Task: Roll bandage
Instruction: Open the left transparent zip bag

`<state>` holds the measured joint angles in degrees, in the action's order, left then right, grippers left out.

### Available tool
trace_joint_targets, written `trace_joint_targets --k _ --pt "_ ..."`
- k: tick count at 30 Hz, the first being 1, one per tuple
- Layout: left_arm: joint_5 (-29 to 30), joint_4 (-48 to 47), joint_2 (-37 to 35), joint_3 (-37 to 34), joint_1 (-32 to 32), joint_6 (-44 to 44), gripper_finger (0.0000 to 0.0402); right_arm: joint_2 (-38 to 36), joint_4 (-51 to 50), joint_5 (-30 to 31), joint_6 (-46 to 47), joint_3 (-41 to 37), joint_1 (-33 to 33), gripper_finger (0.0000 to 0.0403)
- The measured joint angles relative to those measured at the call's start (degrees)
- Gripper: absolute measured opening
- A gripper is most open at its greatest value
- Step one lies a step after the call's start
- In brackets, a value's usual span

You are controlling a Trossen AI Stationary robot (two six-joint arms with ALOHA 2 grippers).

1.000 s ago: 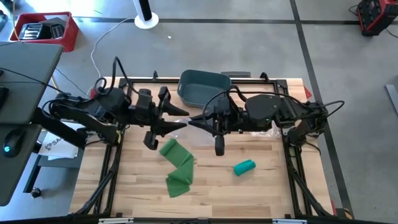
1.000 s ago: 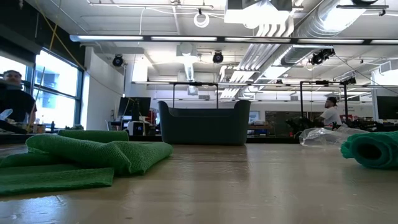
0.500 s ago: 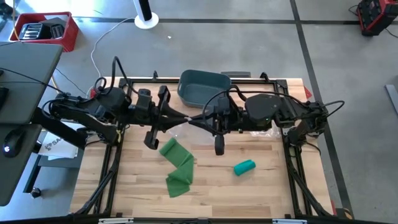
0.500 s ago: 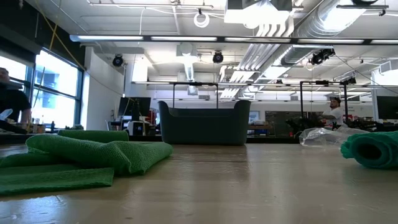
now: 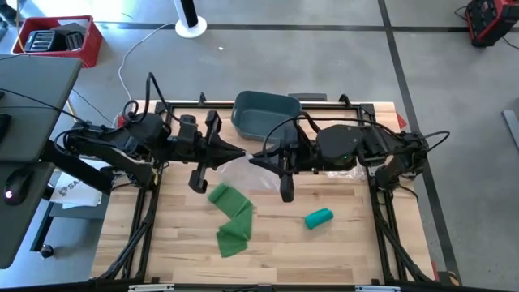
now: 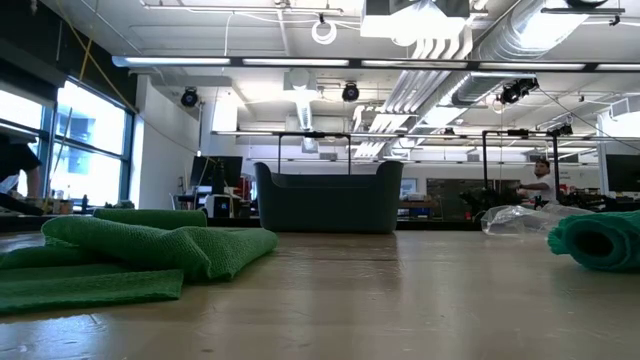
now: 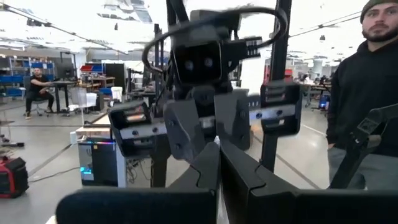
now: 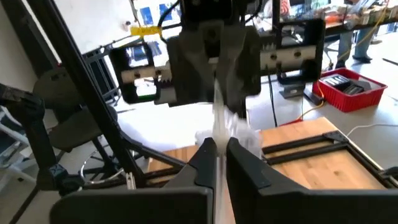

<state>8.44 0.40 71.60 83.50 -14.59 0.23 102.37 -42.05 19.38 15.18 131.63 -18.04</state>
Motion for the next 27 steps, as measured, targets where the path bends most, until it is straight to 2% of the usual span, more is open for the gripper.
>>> trace_joint_targets --k 7,14,18,21,27 --pt "0.0 0.3 -0.7 0.0 0.0 0.0 0.0000 0.0 -4.7 0.1 0.8 0.0 -1.3 0.0012" --pt "0.3 0.4 -1.6 0.2 0.0 0.0 0.0000 0.1 -16.3 -1.5 8.9 -0.1 -3.2 0.0013" --pt "0.2 0.5 -1.7 0.2 0.0 0.0 0.0000 0.1 -19.7 -1.8 11.6 -0.1 -4.3 0.0017" --pt "0.4 0.6 -1.7 0.2 0.0 0.0 0.0000 -0.3 -19.9 -2.1 12.2 -0.2 -4.7 0.0043" --pt "0.4 -0.4 -1.8 0.3 0.0 -0.2 0.0000 -4.1 -17.0 -2.3 13.0 -0.2 -4.7 0.0130"
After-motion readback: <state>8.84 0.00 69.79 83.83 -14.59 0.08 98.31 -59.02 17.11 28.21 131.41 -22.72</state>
